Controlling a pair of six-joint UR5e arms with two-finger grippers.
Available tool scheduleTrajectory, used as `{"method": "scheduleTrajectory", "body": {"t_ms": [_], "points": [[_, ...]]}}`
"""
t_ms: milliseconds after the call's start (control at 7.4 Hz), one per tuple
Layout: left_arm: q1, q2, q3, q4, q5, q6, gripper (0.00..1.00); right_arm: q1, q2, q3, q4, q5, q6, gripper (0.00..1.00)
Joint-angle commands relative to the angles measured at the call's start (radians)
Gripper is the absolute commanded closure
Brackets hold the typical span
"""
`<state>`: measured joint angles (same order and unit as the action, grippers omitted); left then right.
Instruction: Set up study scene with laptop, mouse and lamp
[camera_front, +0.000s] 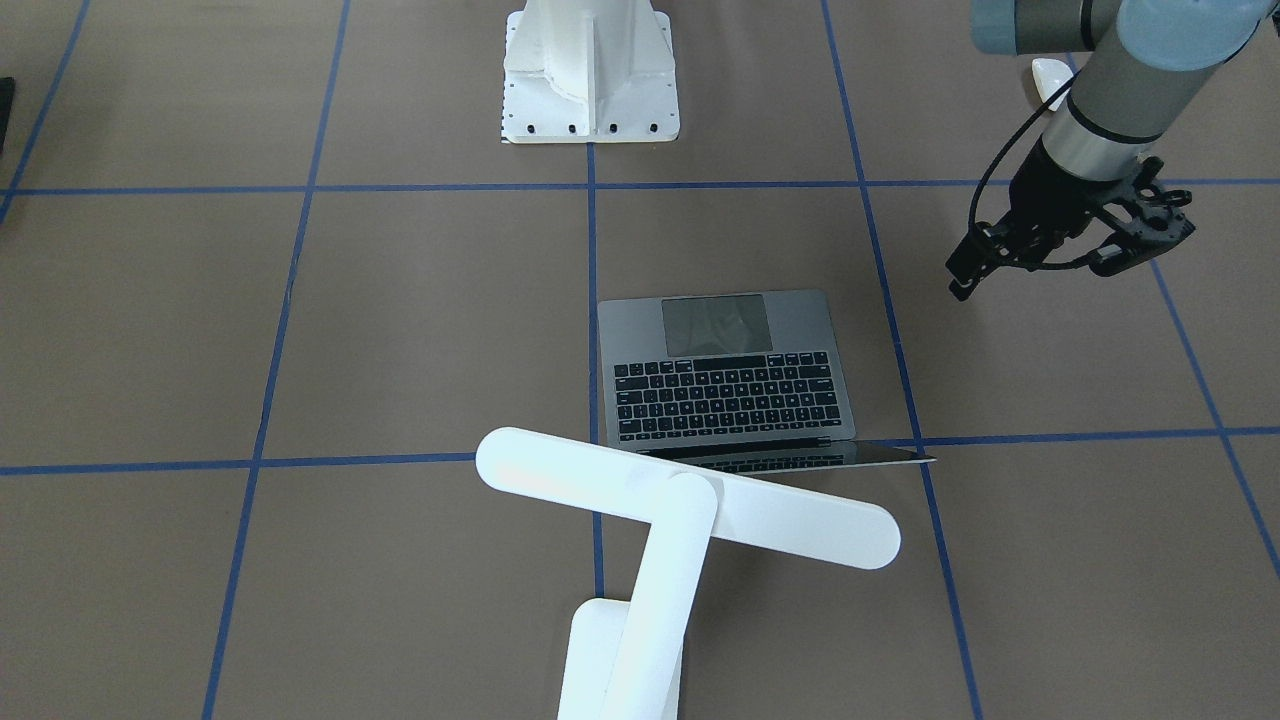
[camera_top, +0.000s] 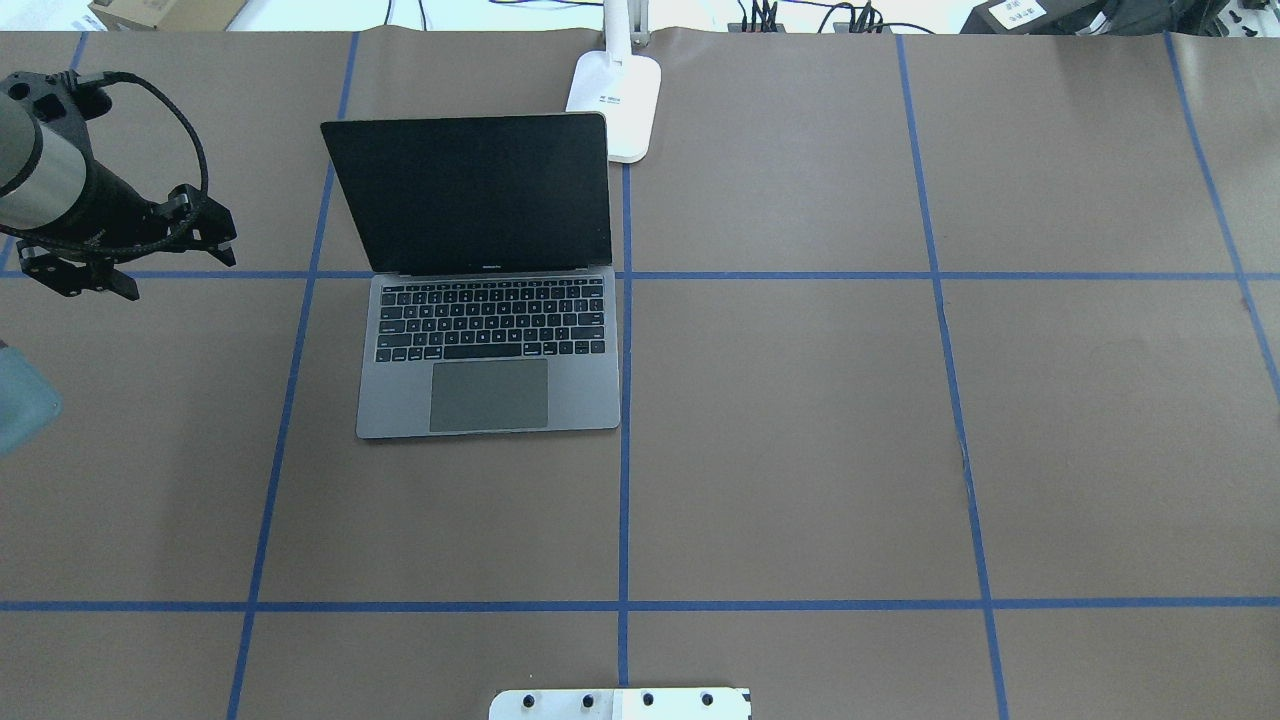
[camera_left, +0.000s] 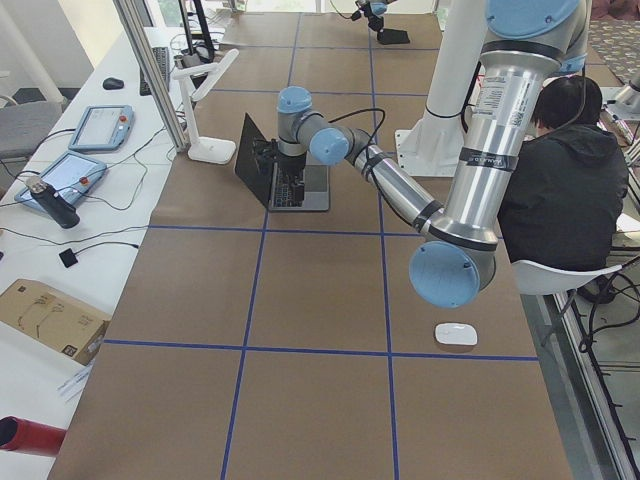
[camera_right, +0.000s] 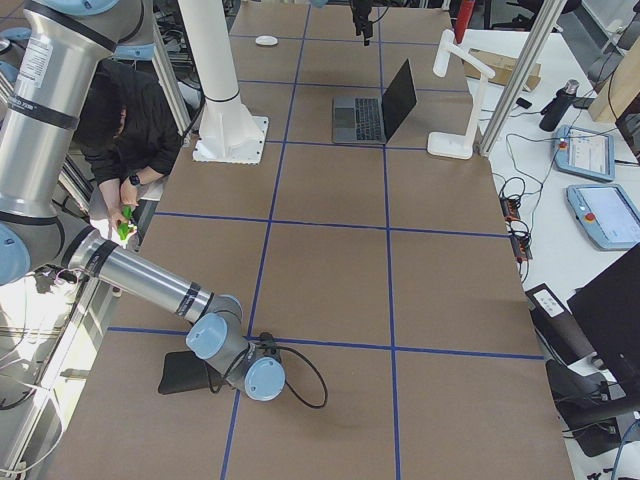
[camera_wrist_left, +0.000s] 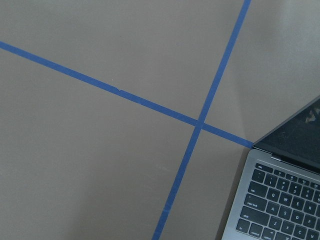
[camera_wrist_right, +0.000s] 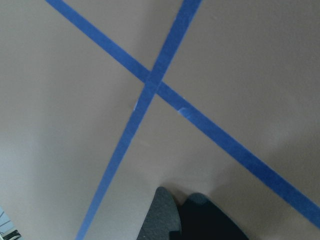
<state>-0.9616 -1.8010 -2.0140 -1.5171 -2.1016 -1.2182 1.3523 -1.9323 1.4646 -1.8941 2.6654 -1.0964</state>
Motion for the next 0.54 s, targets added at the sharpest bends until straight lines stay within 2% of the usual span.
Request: {"method": "scheduleTrajectory", "body": {"t_ms": [0, 135, 270, 406], "points": [[-0.002, 0.003, 0.001, 0.000, -0.002, 0.006, 0.00, 0.002, 0.015, 0.266, -0.287, 0.021, 0.074, 1.00], [-0.003, 0.006, 0.001, 0.000, -0.002, 0.009, 0.00, 0.002, 0.036, 0.380, -0.395, 0.034, 0.152, 1.00], [-0.008, 0.014, 0.001, 0.000, 0.000, 0.011, 0.00, 0.002, 0.061, 0.437, -0.428, 0.106, 0.285, 1.00], [-0.014, 0.014, 0.003, 0.000, 0.000, 0.014, 0.00, 0.001, 0.096, 0.477, -0.419, 0.132, 0.408, 1.00]]}}
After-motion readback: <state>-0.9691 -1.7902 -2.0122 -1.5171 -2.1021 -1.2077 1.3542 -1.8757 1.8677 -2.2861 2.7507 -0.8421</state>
